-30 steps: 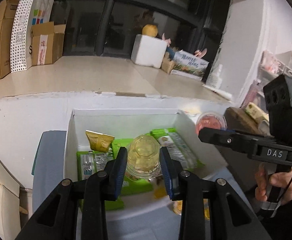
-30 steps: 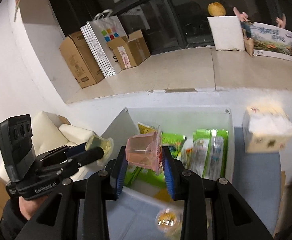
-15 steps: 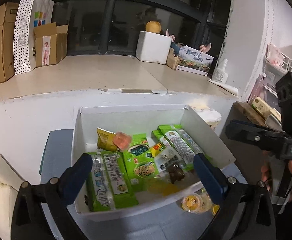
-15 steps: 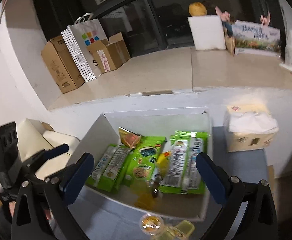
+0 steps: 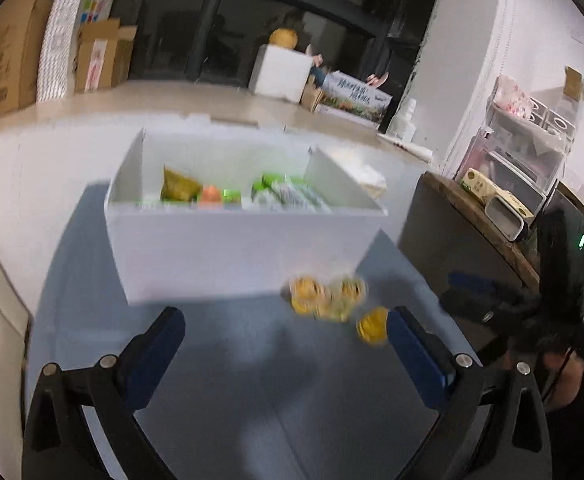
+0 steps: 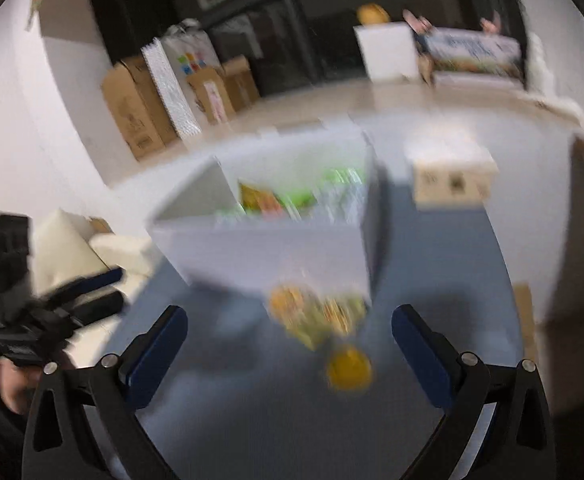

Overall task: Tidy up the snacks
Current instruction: 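Grasp a yellow jelly cup with the right tool while the left tool grasps a green cup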

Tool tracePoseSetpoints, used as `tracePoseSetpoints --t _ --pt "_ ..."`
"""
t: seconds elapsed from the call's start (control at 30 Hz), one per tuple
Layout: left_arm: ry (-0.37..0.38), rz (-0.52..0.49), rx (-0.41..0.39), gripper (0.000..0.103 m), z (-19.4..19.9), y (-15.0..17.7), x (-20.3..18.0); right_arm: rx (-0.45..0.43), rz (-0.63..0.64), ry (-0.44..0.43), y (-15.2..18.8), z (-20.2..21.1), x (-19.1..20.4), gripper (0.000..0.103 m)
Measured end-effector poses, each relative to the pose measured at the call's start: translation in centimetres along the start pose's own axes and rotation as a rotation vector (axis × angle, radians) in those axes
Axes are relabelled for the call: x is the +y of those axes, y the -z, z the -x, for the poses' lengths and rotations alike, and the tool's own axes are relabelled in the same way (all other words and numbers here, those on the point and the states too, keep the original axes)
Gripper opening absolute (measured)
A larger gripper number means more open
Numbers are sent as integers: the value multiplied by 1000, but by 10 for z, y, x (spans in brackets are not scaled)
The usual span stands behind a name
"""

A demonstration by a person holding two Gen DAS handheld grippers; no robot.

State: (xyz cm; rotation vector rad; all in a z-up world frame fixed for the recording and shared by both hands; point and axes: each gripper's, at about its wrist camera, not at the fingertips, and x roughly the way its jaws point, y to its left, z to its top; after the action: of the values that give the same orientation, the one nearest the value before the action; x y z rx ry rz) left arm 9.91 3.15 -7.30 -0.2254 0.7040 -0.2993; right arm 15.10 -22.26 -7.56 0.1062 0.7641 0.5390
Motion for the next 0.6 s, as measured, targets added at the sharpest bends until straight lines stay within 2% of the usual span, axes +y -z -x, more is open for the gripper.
tracePoseSetpoints --t 0.07,0.2,0.43,0.53,0.57,0.6 --pt "5 1 25 103 -2 11 -3 27 -22 41 24 -7 -7 103" --pt "-11 5 52 103 -5 22 -4 99 -35 60 39 -27 -16 103" --pt "-7 25 81 103 -11 30 -1 170 -30 102 32 -62 -24 103" --pt "-1 22 95 103 -19 31 -1 178 -32 89 28 -73 -26 103" --pt "-4 20 102 103 -23 32 -1 180 -39 78 26 -78 -29 96" --pt "-5 17 110 103 -28 32 -2 185 -44 75 25 -81 -31 73"
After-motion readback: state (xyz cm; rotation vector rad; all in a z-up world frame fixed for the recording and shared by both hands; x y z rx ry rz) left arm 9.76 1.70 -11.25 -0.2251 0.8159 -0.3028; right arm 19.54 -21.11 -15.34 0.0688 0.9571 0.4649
